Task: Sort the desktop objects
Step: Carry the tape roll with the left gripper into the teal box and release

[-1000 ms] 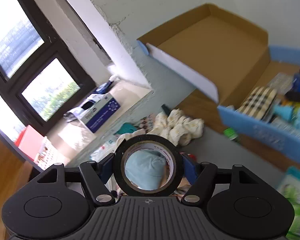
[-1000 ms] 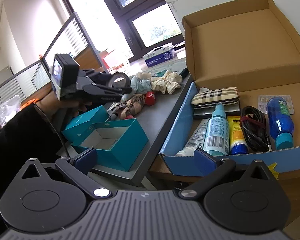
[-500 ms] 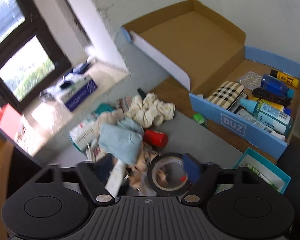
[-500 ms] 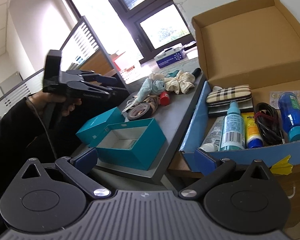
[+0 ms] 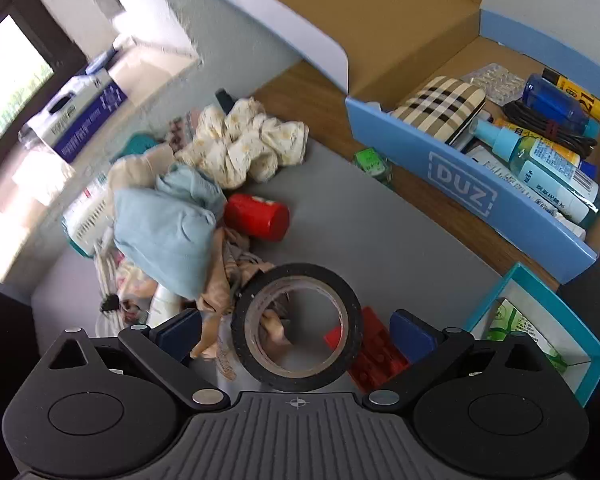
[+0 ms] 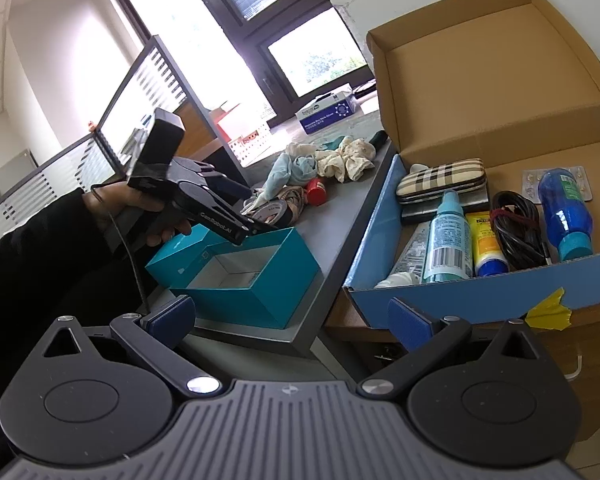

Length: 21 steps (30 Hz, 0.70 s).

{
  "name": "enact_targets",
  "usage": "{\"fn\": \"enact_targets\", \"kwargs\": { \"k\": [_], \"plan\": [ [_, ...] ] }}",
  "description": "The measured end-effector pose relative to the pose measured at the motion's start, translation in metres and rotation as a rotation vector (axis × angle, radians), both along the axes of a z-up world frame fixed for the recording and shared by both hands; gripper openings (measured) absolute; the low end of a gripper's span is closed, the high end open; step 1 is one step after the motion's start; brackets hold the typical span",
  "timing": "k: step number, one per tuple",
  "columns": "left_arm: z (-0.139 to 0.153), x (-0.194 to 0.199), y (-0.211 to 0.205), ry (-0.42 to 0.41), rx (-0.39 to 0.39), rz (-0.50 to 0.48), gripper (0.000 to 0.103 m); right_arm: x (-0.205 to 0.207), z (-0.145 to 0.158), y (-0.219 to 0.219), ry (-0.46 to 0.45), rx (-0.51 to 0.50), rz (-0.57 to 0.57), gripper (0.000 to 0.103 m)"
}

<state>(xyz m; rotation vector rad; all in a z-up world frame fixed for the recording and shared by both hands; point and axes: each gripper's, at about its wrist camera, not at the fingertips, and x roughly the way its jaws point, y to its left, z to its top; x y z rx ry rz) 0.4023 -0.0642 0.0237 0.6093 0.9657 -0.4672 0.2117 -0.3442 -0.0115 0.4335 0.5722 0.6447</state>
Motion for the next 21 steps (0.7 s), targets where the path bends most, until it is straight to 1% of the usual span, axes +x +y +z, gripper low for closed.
{"fn": "enact_targets", "kwargs": {
  "k": [5,6,7,8,12,14,16,18,21],
  "plan": [
    [-0.0061,0.0050,0.0017,0.065,-0.039,0.041,0.099,0.0016,-0.0038,-0.0037,0.003,-0.005,-0.010,0.103],
    [-0.0056,0.0053,0.0027,0.070,-0.046,0.045,0.097,0.0022,-0.0045,-0.0037,0.006,-0.005,-0.008,0.103],
    [-0.0047,0.0050,0.0035,0.079,-0.055,0.045,0.093,0.0028,-0.0052,-0.0034,0.008,-0.004,-0.005,0.103],
    [-0.0044,0.0049,0.0031,0.078,-0.054,0.044,0.091,0.0034,-0.0059,-0.0030,0.011,-0.004,-0.003,0.103],
    [-0.0030,0.0047,0.0016,0.072,-0.052,0.041,0.090,0.0048,-0.0076,-0.0015,0.016,0.002,0.005,0.103],
    [-0.0023,0.0046,0.0008,0.069,-0.050,0.039,0.086,0.0047,-0.0078,-0.0013,0.017,0.003,0.005,0.103],
    [-0.0017,0.0045,0.0000,0.066,-0.049,0.038,0.079,0.0043,-0.0080,-0.0015,0.017,0.003,0.005,0.103],
    [-0.0007,0.0051,0.0007,0.066,-0.042,0.039,0.075,0.0042,-0.0086,-0.0019,0.020,0.003,0.003,0.103],
    [0.0010,0.0044,0.0019,0.061,-0.039,0.036,0.074,0.0049,-0.0092,-0.0012,0.025,0.002,0.001,0.103]
  ]
}}
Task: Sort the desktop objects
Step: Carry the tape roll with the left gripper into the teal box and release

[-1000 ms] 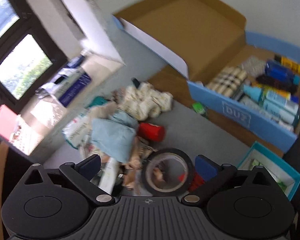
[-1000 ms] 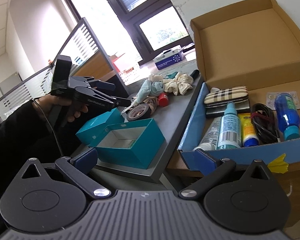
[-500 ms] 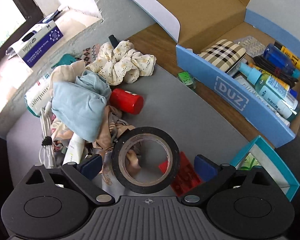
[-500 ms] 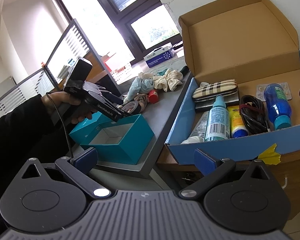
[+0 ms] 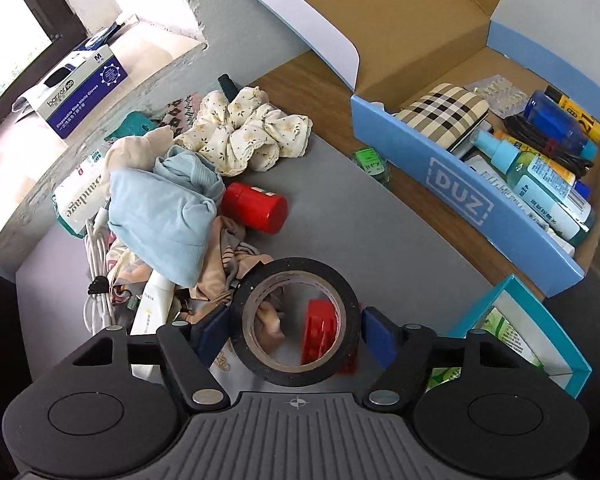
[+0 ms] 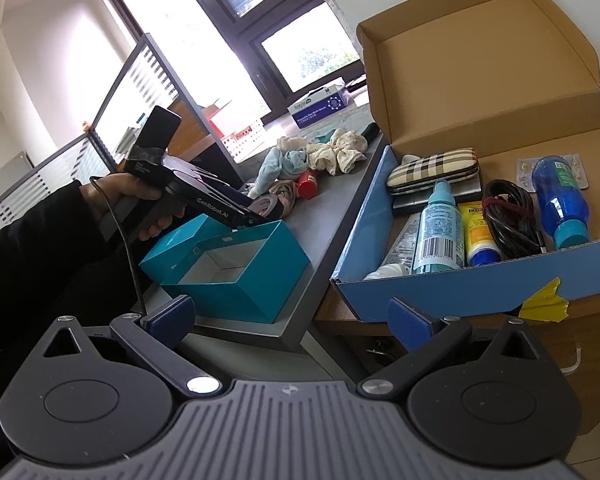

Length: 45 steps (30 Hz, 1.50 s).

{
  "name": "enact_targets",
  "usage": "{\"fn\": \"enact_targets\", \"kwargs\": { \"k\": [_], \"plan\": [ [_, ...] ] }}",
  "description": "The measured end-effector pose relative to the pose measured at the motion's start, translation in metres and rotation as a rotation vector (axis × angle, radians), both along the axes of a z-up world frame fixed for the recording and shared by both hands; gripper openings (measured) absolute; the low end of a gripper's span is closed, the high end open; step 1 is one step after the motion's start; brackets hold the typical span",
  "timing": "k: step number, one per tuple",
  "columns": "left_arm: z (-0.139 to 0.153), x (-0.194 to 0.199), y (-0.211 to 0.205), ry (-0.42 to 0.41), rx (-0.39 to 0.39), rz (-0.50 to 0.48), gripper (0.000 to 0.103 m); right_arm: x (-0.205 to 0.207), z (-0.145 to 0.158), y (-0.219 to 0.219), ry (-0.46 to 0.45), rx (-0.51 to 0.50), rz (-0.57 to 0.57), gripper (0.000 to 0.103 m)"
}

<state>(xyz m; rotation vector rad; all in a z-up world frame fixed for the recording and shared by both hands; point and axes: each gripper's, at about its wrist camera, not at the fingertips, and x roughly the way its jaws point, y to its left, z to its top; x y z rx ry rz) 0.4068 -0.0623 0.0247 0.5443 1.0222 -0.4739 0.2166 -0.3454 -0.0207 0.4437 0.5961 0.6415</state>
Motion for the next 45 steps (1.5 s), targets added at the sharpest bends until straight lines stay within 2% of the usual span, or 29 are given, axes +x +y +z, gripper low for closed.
{"fn": "enact_targets", "kwargs": {
  "k": [5,16,31,36,45],
  "plan": [
    [0.004,-0.001,0.003,-0.004,-0.008,0.000,0.074,0.000,0.000,0.001,-0.001,0.001,0.004,0.103],
    [0.028,-0.003,0.015,0.001,-0.106,0.022,0.072,0.000,0.003,0.003,-0.008,0.000,0.013,0.103],
    [0.050,-0.078,0.035,-0.028,-0.158,-0.019,0.072,-0.007,0.008,0.010,-0.011,0.005,0.031,0.103],
    [0.039,-0.092,0.037,0.008,-0.149,-0.033,0.072,-0.010,0.009,0.014,-0.011,0.008,0.044,0.103],
    [0.013,-0.085,0.035,0.069,-0.141,-0.028,0.072,-0.018,0.012,0.017,-0.020,-0.015,0.037,0.103]
  ]
}}
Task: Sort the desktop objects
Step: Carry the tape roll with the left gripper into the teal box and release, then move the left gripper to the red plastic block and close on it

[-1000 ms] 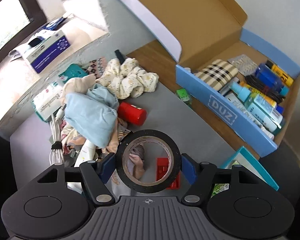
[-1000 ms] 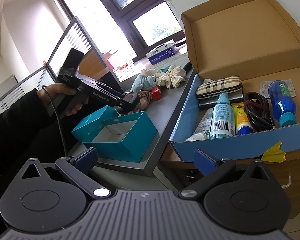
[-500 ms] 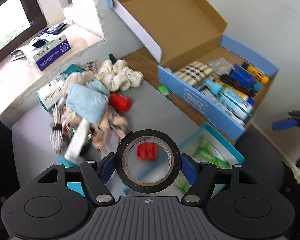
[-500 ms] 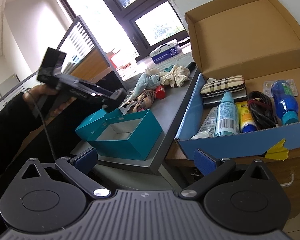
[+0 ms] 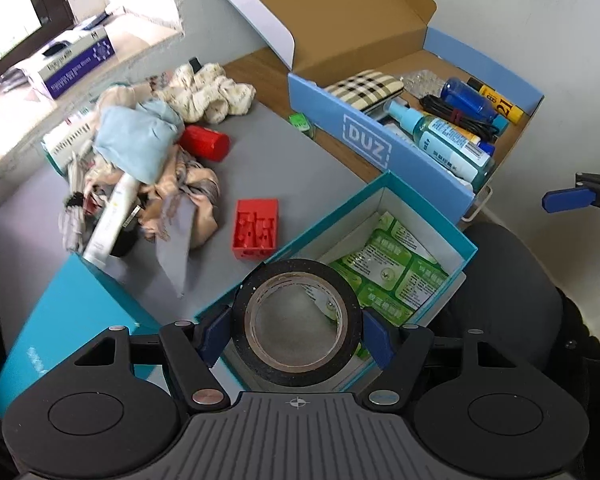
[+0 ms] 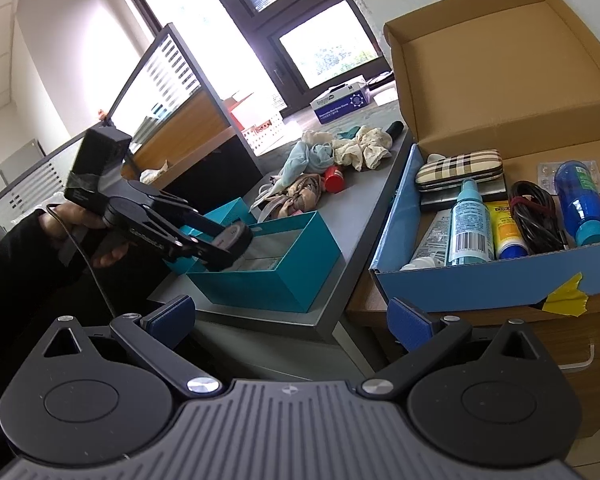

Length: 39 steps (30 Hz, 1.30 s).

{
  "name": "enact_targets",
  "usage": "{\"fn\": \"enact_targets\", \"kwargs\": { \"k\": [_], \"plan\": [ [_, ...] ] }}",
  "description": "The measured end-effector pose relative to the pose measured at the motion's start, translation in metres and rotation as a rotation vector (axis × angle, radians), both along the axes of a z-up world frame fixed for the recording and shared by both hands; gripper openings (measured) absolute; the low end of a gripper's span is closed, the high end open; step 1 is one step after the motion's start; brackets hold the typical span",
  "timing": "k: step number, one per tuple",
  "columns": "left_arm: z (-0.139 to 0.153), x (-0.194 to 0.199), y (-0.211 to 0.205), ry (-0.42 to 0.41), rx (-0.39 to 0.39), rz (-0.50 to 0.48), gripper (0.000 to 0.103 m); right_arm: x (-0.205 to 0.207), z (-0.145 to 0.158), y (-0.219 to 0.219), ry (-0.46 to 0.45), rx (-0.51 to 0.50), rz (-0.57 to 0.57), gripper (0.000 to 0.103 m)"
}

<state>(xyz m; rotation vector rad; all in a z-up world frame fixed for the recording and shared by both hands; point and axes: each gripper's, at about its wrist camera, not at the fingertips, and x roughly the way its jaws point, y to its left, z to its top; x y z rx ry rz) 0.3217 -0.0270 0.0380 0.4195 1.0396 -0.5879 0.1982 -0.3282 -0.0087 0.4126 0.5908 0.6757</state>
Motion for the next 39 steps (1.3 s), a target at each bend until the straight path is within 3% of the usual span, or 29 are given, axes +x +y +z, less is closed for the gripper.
{"fn": "enact_targets", "kwargs": {
  "k": [8,16,20,23,30,39],
  "plan": [
    [-0.010,0.008,0.001,0.058,-0.014,0.003,0.072,-0.002,0.001,0.000,0.000,-0.002,-0.005,0.103],
    [-0.003,0.008,-0.007,0.062,0.040,-0.023,0.077,-0.002,0.001,-0.002,0.000,0.003,-0.007,0.103],
    [0.008,0.005,-0.009,0.032,0.009,-0.026,0.079,0.000,-0.001,-0.004,0.002,0.004,-0.007,0.103],
    [0.015,0.003,-0.008,0.000,-0.028,-0.021,0.093,0.000,-0.001,-0.004,0.001,0.006,-0.007,0.103],
    [0.018,0.001,0.006,-0.115,-0.129,0.015,0.103,0.000,-0.002,-0.004,0.006,0.002,-0.009,0.103],
    [0.023,-0.002,0.025,-0.264,-0.258,0.060,0.103,0.002,-0.003,-0.003,0.011,-0.003,-0.012,0.103]
  ]
}}
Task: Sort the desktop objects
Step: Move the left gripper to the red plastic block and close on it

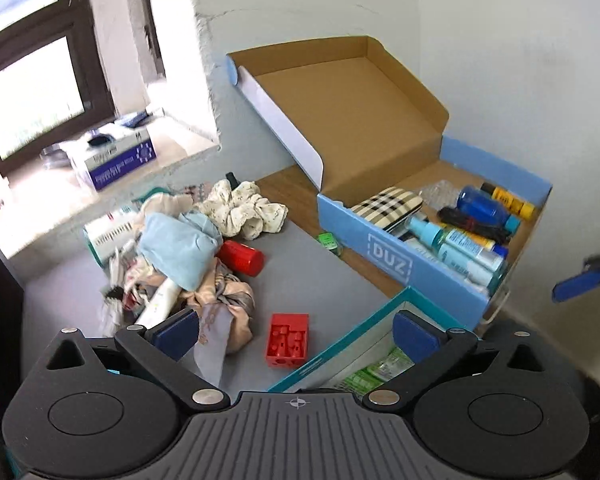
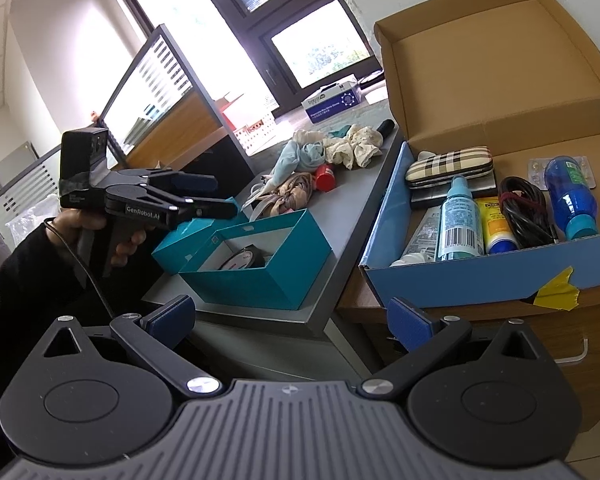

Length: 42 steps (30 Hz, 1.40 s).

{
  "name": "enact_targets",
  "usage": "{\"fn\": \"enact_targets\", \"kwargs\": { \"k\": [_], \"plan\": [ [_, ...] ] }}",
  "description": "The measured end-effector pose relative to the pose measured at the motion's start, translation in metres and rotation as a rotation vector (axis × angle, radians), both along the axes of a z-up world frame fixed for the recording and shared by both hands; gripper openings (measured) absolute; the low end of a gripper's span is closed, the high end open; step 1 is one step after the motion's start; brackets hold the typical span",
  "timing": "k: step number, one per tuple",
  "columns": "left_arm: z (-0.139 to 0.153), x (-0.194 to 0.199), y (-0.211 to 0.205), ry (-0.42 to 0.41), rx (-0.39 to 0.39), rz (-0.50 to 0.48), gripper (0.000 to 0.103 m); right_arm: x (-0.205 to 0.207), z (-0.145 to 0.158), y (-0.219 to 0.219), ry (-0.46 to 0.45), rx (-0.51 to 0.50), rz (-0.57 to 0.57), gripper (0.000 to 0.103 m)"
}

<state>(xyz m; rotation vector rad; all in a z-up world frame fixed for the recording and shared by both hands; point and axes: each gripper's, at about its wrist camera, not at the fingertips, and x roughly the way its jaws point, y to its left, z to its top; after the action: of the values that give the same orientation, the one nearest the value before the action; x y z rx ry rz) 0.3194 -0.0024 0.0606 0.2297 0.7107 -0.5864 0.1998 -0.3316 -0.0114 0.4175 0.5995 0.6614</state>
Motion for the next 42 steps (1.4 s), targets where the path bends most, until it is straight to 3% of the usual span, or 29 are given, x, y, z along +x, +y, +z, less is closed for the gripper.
{"fn": "enact_targets", "kwargs": {
  "k": [2,6,10,14,17,21,23,25,30,34,42],
  "plan": [
    [0.001,-0.001,0.004,-0.033,-0.029,0.011,0.103,0.001,0.000,0.000,0.000,0.003,0.002,0.103],
    [0.006,0.001,0.016,-0.088,-0.174,0.105,0.103,0.003,-0.001,0.000,0.000,0.009,0.005,0.103],
    [-0.002,0.001,0.018,-0.095,-0.209,0.134,0.103,0.005,-0.002,0.001,0.000,0.015,0.009,0.103],
    [-0.015,0.029,0.008,0.119,-0.176,0.070,0.103,0.007,-0.002,0.001,-0.001,0.021,0.013,0.103],
    [-0.020,0.053,0.000,0.238,-0.089,0.078,0.103,0.004,0.002,0.004,0.000,0.020,0.017,0.103],
    [-0.020,0.075,-0.020,0.225,0.055,0.049,0.102,0.006,0.000,0.004,0.010,0.033,0.015,0.103],
    [-0.024,0.085,-0.027,0.256,0.080,0.041,0.096,0.007,-0.001,0.005,0.014,0.036,0.019,0.103],
    [-0.027,0.088,-0.035,0.284,0.091,0.012,0.086,0.007,0.000,0.004,0.012,0.038,0.021,0.103],
    [-0.037,0.087,-0.041,0.317,0.103,-0.015,0.081,0.007,-0.001,0.003,0.013,0.039,0.019,0.103],
    [-0.032,0.083,-0.041,0.309,0.087,-0.019,0.069,0.007,-0.001,0.003,0.014,0.040,0.017,0.103],
    [-0.037,0.084,-0.046,0.321,0.183,-0.029,0.068,0.007,-0.002,0.001,0.015,0.042,0.014,0.103]
  ]
}}
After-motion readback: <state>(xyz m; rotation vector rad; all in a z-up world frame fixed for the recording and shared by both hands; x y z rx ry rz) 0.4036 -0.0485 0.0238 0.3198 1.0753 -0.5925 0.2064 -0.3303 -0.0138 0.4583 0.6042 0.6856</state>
